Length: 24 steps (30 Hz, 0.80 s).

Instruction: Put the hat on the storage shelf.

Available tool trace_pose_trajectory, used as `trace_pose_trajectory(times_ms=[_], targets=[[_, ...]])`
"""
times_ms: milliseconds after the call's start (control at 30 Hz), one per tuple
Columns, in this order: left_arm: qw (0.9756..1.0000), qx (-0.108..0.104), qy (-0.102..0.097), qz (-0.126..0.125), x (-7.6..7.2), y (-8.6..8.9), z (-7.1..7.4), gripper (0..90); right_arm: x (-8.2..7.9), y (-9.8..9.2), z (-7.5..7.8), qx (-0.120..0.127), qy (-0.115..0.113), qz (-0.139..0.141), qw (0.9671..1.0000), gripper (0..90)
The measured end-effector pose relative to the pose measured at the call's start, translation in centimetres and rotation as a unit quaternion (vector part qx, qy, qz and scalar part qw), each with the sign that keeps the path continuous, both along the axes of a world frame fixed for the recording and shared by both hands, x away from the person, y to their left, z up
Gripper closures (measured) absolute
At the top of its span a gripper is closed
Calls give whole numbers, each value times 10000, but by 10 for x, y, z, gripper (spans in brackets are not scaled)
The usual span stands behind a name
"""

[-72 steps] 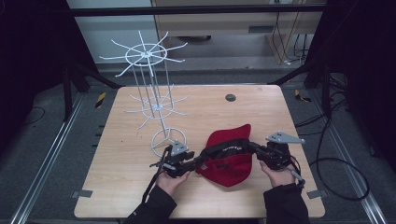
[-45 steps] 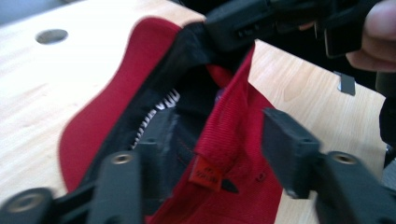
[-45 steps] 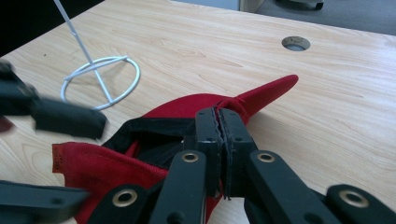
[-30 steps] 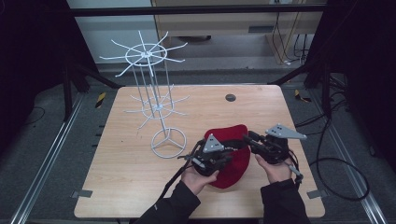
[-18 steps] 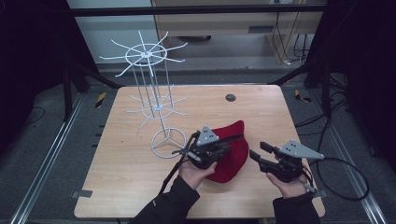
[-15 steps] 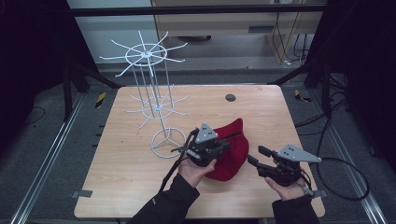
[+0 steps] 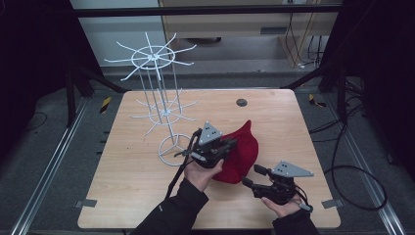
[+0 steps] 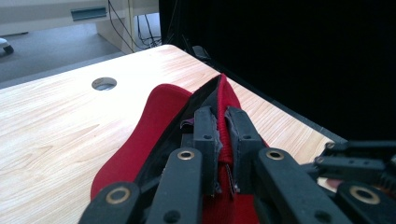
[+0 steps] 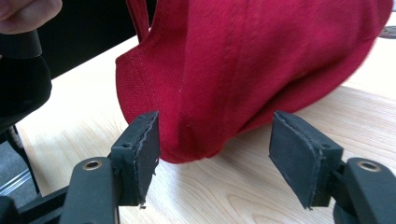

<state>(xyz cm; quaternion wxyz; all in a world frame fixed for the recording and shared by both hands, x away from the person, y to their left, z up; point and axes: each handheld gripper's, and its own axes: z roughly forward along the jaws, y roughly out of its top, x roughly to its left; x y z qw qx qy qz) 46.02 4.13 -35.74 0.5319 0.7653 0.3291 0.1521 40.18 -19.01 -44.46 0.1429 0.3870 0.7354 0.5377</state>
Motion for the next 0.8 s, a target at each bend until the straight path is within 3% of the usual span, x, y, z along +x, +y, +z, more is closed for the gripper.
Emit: trace_pose_trajectory(times_ms=[133, 267, 367, 467, 667, 800], targets=[[10000, -45, -42, -26, -2, -3, 3, 837, 5, 7, -7, 21, 36, -29, 10000, 370], [9999, -94, -52, -70, -2, -4, 4, 837, 11, 7, -9, 127, 236, 62, 9996, 636], [9998, -140, -48, -113, -3, -4, 4, 836, 13, 2, -8, -18, 246, -20, 9997, 851], [9996, -202, -83, -168, -5, -3, 6, 836, 13, -6, -2, 37, 232, -120, 9997, 882], [9991, -281, -99, -293, -10, -2, 9, 833, 7, -29, 21, 81, -180, -577, 9981, 886], [9987, -276, -137, -394, -15, -5, 10, 831, 6, -38, 38, -54, -422, -743, 9963, 887]])
